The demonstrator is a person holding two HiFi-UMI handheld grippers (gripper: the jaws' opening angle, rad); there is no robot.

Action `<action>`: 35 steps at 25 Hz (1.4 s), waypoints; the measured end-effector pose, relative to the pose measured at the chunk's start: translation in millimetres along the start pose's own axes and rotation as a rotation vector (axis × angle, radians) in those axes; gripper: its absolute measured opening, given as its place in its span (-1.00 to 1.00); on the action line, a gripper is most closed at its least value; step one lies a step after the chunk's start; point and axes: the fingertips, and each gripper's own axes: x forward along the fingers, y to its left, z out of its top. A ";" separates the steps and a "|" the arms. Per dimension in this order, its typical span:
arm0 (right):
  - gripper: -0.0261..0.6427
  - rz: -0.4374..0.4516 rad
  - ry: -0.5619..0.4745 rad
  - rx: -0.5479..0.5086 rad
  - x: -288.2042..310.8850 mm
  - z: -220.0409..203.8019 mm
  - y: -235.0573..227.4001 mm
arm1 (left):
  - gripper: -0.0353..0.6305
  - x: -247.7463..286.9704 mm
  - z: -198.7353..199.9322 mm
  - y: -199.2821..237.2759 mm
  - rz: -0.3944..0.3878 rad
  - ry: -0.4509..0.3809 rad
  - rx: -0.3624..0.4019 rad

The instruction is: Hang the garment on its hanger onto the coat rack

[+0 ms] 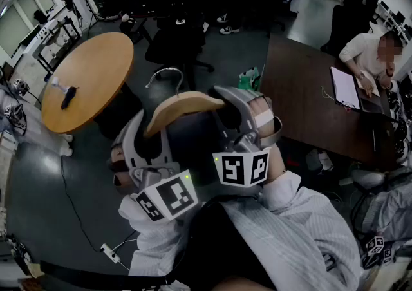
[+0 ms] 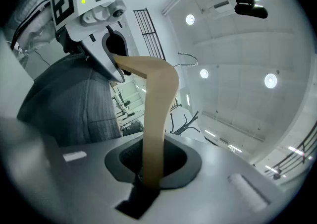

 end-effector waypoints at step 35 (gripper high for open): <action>-0.75 0.084 0.071 0.000 102.6 -22.3 79.9 | -0.58 85.3 -108.1 -0.2 -0.100 0.059 -0.080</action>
